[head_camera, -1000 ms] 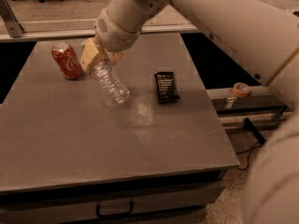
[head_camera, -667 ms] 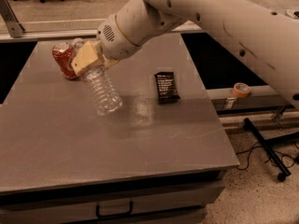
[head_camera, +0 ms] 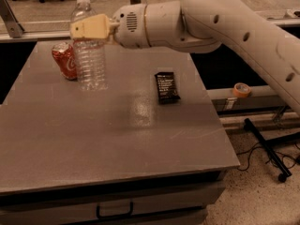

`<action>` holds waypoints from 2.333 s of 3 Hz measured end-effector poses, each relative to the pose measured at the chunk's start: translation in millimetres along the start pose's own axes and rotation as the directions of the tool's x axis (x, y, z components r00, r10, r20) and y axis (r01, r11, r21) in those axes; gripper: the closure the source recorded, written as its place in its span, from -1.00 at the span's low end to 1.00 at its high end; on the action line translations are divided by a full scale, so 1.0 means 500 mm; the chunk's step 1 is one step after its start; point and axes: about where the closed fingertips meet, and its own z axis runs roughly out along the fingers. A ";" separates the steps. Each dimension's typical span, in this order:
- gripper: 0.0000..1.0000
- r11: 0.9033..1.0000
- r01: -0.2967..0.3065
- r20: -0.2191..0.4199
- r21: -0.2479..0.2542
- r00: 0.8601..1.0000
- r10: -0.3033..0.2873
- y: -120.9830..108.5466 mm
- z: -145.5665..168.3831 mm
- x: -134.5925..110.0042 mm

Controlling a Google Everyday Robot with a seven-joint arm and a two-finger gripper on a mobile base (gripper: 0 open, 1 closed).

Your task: Place water bottle upright

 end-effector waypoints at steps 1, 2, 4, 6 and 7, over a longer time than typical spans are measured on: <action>1.00 0.992 0.100 0.154 0.075 0.982 -0.111 0.001 -0.084 -0.040; 1.00 0.974 0.169 0.198 0.148 0.960 -0.197 -0.009 -0.138 -0.056; 1.00 0.963 0.222 0.204 0.152 0.946 -0.251 -0.005 -0.119 -0.035; 1.00 0.893 0.448 0.207 0.029 0.872 -0.444 0.009 -0.053 0.008; 1.00 0.838 0.546 0.184 -0.023 0.826 -0.533 0.019 -0.035 0.030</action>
Offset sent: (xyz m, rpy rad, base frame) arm 0.0040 -0.0382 0.0225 0.0645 -0.1349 -0.1200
